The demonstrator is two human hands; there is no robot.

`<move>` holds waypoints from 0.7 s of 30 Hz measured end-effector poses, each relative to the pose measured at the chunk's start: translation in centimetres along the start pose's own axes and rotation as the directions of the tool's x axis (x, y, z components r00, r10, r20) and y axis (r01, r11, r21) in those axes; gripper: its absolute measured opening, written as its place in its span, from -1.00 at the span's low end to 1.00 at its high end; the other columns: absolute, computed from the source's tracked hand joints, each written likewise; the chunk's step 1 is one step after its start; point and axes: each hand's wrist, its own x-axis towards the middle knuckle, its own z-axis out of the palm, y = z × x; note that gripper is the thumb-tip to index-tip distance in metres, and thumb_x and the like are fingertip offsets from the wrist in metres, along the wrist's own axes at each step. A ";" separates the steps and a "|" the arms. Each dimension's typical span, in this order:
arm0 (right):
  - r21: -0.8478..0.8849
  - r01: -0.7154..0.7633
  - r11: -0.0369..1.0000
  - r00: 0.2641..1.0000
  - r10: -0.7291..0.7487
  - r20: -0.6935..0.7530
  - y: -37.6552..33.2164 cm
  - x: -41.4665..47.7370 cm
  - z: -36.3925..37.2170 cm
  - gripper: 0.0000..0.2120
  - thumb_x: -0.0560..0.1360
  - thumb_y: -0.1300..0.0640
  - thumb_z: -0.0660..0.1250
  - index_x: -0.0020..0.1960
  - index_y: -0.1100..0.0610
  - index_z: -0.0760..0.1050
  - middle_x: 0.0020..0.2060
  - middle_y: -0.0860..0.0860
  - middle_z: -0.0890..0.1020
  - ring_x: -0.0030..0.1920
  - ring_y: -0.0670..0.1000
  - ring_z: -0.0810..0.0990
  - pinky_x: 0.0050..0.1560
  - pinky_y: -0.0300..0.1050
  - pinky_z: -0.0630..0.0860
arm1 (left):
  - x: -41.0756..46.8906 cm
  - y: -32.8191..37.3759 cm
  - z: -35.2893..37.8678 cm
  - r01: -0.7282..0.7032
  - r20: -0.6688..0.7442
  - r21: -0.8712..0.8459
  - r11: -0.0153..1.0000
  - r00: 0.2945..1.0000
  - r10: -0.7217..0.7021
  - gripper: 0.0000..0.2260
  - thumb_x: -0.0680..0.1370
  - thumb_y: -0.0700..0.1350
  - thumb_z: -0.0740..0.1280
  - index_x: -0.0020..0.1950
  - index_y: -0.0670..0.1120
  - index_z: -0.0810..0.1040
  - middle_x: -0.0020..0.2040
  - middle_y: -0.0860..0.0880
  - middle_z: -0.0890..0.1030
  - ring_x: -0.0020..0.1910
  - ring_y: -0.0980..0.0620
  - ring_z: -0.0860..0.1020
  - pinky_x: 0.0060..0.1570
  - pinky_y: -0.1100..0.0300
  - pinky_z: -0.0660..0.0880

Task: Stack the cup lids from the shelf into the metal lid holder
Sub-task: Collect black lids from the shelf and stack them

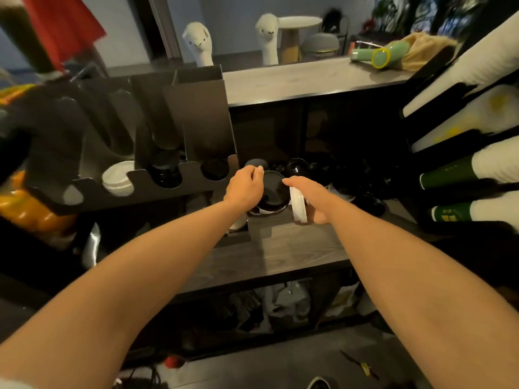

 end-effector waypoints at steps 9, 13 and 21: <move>-0.034 0.030 0.999 1.000 -0.030 0.009 -1.7 -3.8 8.1 -0.54 0.49 -0.12 0.39 0.31 0.05 0.48 0.15 0.13 0.57 0.09 0.13 0.55 0.00 0.04 0.53 | -5.2 -3.5 -8.4 -0.211 0.141 0.117 0.971 0.971 0.194 -0.42 0.51 0.17 0.40 0.48 0.11 0.31 0.22 0.01 0.51 0.12 0.00 0.55 0.13 0.00 0.57; -0.077 0.020 0.997 0.999 -0.017 0.038 -2.1 -4.7 11.7 -0.63 0.56 -0.13 0.32 0.28 0.03 0.48 0.12 0.11 0.57 0.08 0.13 0.55 -0.05 0.01 0.54 | -6.8 -5.3 -12.0 -0.296 0.176 0.406 0.865 0.954 0.243 -0.12 0.39 0.23 0.50 0.57 0.07 0.13 0.49 -0.02 0.29 0.30 -0.08 0.48 0.21 -0.05 0.55; -0.165 0.067 0.984 0.997 -0.062 0.035 -4.3 -5.1 18.9 -0.33 0.41 -0.26 0.37 0.42 0.00 0.35 0.31 0.05 0.45 0.25 0.17 0.43 0.27 0.12 0.43 | -8.1 -8.4 -17.7 -0.292 0.050 0.513 0.807 0.949 0.312 -0.15 0.44 0.29 0.43 0.58 -0.06 0.18 0.51 -0.01 0.27 0.40 -0.07 0.40 0.26 0.02 0.51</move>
